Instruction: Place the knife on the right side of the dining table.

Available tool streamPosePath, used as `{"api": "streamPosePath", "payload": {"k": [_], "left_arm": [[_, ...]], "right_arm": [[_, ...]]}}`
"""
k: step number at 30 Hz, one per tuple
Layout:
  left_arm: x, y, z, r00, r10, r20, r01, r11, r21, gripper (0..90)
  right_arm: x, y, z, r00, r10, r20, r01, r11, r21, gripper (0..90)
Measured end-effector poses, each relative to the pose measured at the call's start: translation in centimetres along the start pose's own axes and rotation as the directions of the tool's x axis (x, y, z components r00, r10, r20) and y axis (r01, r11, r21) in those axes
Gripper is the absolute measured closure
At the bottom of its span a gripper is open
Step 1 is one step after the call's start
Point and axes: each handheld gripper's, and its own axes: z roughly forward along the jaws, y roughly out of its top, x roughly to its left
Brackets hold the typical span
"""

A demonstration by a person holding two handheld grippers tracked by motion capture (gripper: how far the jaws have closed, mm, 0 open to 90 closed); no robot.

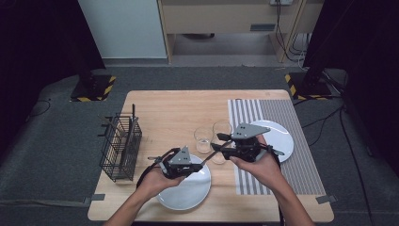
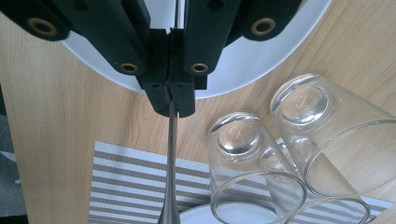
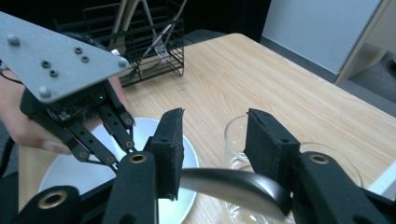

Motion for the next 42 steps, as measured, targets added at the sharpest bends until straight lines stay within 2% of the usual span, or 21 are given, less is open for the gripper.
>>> {"api": "streamPosePath", "payload": {"k": [7,16,29,42], "left_arm": [[0.0,-0.1,0.0,1.0000,0.002,-0.002,-0.002,1.0000,0.008,89.2],[-0.2,-0.1,0.2,0.9999,0.012,0.007,-0.012,0.9997,0.021,89.2],[-0.5,-0.3,0.5,0.9993,0.031,0.018,-0.032,0.9984,0.047,89.0],[-0.6,-0.6,0.6,0.9991,0.028,0.031,-0.030,0.9983,0.051,88.9]], "right_arm": [[-0.1,-0.5,0.0,0.9998,-0.005,0.021,0.004,1.000,0.027,58.7],[-0.5,-1.4,-0.3,0.9996,0.014,0.026,-0.015,0.999,0.039,57.9],[-0.7,-3.5,-0.6,0.9988,0.045,0.021,-0.046,0.998,0.046,58.9],[-1.0,-4.9,-0.6,0.9974,0.070,0.017,-0.070,0.996,0.051,59.9]]}}
